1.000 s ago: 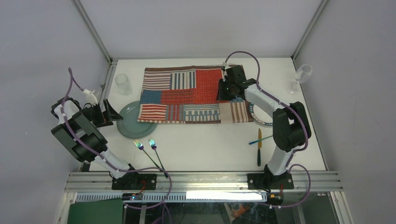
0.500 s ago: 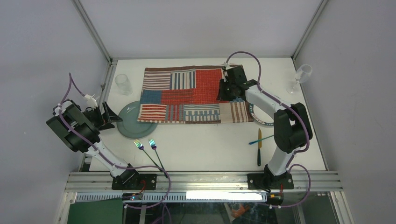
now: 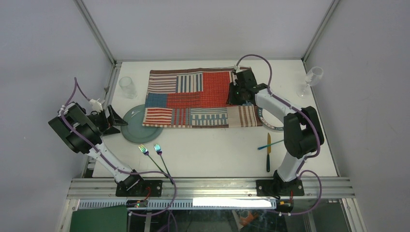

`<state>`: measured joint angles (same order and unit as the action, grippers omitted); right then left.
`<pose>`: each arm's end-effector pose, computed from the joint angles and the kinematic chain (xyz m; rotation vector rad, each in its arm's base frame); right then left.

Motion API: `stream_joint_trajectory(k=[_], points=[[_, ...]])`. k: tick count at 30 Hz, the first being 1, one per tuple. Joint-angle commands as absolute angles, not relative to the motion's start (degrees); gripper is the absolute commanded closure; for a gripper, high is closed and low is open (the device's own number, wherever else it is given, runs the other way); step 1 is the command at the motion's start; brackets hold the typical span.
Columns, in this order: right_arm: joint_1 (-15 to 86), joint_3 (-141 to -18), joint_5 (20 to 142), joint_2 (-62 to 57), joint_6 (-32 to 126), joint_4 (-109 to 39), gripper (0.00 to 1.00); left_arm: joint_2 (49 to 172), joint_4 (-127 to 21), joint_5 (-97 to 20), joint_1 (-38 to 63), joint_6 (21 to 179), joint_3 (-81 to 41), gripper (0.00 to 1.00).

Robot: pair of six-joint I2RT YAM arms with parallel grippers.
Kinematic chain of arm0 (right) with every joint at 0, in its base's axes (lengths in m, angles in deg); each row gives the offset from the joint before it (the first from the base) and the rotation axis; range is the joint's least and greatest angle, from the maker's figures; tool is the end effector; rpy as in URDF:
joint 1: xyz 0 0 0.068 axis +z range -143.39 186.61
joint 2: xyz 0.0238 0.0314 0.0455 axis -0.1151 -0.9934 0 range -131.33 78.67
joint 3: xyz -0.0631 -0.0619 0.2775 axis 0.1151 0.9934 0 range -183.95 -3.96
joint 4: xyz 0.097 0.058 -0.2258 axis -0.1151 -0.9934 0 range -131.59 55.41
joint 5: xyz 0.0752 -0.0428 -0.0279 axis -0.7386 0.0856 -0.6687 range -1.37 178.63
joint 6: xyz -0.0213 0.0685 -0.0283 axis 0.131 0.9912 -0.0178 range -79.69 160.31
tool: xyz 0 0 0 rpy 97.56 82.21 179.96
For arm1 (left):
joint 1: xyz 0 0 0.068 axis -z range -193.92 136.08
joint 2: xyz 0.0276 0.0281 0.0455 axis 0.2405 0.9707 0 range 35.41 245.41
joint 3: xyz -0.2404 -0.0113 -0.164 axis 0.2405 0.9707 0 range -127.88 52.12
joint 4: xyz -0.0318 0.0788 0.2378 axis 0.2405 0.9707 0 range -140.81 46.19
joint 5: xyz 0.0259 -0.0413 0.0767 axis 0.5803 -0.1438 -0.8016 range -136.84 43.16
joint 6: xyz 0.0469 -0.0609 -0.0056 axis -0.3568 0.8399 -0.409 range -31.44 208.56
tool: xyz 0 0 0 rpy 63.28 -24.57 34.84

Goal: Set the dinner table for one person
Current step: Pick up the plate at the center of the board.

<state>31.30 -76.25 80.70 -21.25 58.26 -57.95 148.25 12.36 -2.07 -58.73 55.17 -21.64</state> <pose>0.3530 0.1723 0.2282 -0.2091 2.5049 0.4859 0.2630 0.1963 0.1547 -0.3766 2.5987 -1.0161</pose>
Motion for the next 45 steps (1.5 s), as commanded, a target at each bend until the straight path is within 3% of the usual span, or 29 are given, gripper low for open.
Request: stream_joint_trajectory(k=[1, 14, 18, 23, 29, 38, 42, 45], points=[[29.3, -76.0, 80.1, -20.3, 59.0, -54.9, 0.78, 150.9, 10.2, -1.6, -56.1, 55.4, -25.1, 0.1], [26.5, -76.1, 78.9, -22.7, 59.8, -54.9, 0.79, 156.2, 10.3, 2.3, -49.2, 55.0, -26.1, 0.2], [26.4, -76.1, 78.6, -22.3, 59.9, -55.0, 0.8, 156.1, 10.6, 1.9, -49.3, 53.4, -25.1, 0.38], [26.5, -75.6, 78.9, -20.3, 60.1, -55.4, 0.81, 156.4, 10.7, 2.4, -50.6, 51.7, -24.2, 0.75], [26.7, -74.3, 77.4, -18.6, 60.7, -54.9, 0.84, 157.1, 11.9, 4.0, -52.7, 48.2, -23.7, 0.98], [29.5, -73.3, 78.3, -18.6, 60.5, -54.9, 0.91, 158.3, 21.7, 8.6, -59.5, 35.1, -25.9, 1.0], [31.0, -74.1, 77.5, -19.2, 60.0, -54.9, 1.0, 161.1, 29.6, 12.0, -61.6, 26.0, -27.7, 1.0], [32.3, -74.9, 74.3, -20.1, 59.3, -54.1, 1.0, 162.1, 30.7, 12.2, -63.0, 23.8, -27.7, 1.0]])
